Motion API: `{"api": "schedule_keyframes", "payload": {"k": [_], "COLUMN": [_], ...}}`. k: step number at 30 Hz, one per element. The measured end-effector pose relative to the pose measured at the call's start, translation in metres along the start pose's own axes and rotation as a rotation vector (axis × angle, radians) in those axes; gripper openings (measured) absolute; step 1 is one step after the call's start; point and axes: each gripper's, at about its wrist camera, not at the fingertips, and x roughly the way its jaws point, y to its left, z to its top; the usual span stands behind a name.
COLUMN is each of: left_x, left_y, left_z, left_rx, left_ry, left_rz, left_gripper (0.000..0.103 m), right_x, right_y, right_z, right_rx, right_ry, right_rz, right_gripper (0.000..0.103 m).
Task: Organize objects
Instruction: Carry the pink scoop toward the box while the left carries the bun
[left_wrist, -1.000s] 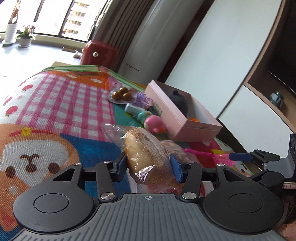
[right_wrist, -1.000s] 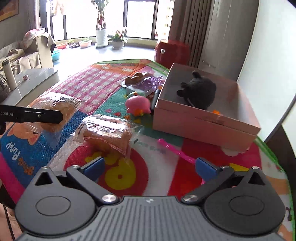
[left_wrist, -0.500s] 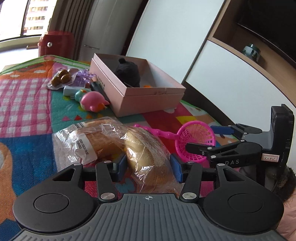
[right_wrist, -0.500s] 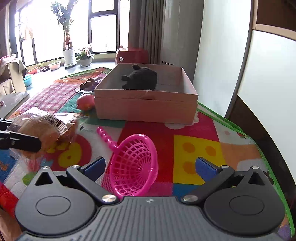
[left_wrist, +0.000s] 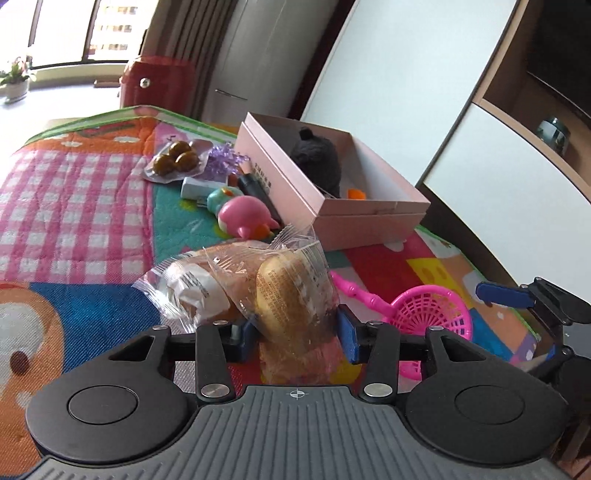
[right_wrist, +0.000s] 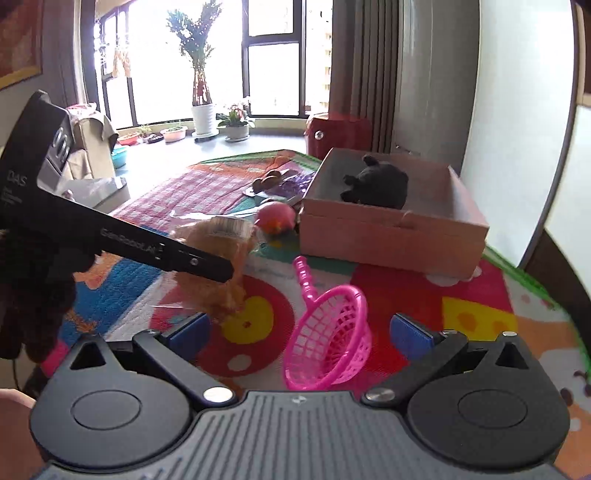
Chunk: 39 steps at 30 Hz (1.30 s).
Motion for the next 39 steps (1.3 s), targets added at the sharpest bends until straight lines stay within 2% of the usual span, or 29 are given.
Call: {"api": "schedule_keyframes", "payload": {"k": [3, 7, 10, 14, 16, 19, 21, 23, 26, 30, 35, 39], "left_x": [-0.009, -0.013, -0.012, -0.011, -0.013, -0.014, -0.014, -0.013, -0.012, -0.015, -0.017, -0.020], "left_y": [-0.001, 0.000, -0.002, -0.009, -0.012, -0.016, -0.018, -0.019, -0.022, -0.025, -0.024, -0.022], "left_z": [-0.001, -0.003, -0.005, -0.006, -0.009, -0.014, -0.017, -0.019, -0.021, -0.024, -0.024, -0.025], "left_rx": [-0.003, -0.022, -0.018, -0.001, 0.010, 0.025, 0.041, 0.053, 0.071, 0.102, 0.102, 0.103], "left_ry": [-0.030, -0.038, -0.031, -0.026, -0.026, -0.018, -0.009, -0.007, -0.003, -0.004, -0.003, -0.010], "left_rz": [-0.009, -0.015, -0.023, -0.032, -0.033, -0.029, -0.023, -0.017, -0.009, 0.012, 0.018, 0.030], "left_gripper": [0.049, 0.049, 0.049, 0.049, 0.049, 0.049, 0.049, 0.049, 0.049, 0.049, 0.049, 0.049], "right_x": [0.009, 0.032, 0.038, 0.032, 0.022, 0.012, 0.012, 0.016, 0.022, 0.029, 0.053, 0.070], "right_y": [-0.008, -0.030, -0.030, -0.014, -0.014, -0.011, -0.008, -0.007, -0.005, -0.007, -0.026, -0.022], "right_z": [0.000, -0.003, -0.009, -0.014, -0.014, -0.017, -0.018, -0.021, -0.020, -0.008, 0.009, 0.009], "right_rx": [-0.018, 0.091, 0.169, 0.170, 0.178, 0.127, 0.061, 0.025, 0.003, -0.018, 0.063, 0.026], "right_ry": [0.016, 0.087, 0.108, 0.100, 0.069, 0.029, 0.038, 0.064, 0.086, 0.066, 0.111, 0.153], "right_rz": [-0.075, -0.063, 0.020, 0.177, 0.205, 0.123, 0.071, 0.060, 0.057, 0.049, 0.123, 0.139], "right_gripper": [0.103, 0.103, 0.103, 0.103, 0.103, 0.103, 0.103, 0.103, 0.103, 0.103, 0.103, 0.103]}}
